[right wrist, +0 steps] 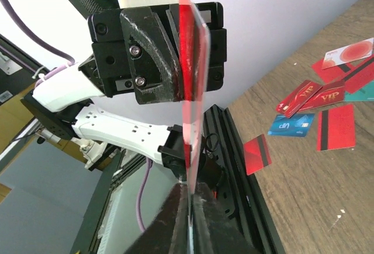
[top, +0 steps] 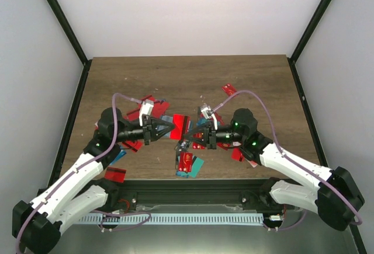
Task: Put the credit cards into the card holder
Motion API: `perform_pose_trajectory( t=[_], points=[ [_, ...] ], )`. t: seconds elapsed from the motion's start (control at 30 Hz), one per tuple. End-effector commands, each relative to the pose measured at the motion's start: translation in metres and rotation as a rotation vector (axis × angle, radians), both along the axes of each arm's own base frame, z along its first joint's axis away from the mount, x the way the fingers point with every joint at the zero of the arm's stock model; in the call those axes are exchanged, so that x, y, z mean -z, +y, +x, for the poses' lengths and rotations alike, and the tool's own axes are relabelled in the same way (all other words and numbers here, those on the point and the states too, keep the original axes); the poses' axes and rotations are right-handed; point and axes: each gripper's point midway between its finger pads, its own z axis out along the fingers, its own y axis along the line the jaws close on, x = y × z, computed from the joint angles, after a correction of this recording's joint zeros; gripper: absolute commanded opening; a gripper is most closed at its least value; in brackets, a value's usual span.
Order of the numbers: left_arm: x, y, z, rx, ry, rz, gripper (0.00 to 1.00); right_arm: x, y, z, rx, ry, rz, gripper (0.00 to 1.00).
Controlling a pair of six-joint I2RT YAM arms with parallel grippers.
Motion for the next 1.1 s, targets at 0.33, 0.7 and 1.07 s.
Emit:
perform_pose_trajectory(
  t=[0.33, 0.7, 1.07],
  points=[
    [0.077, 0.041, 0.113, -0.577, 0.123, 0.322, 0.04, 0.061, -0.018, 0.091, 0.394, 0.149, -0.284, 0.52],
    [0.142, 0.055, 0.154, -0.649, 0.197, 0.518, 0.04, 0.160, 0.000, 0.140, 0.579, 0.138, -0.825, 0.60],
    [0.170, 0.061, 0.163, -0.610, 0.267, 0.531, 0.04, 0.202, 0.007, 0.155, 0.685, 0.012, -1.156, 0.72]
  ],
)
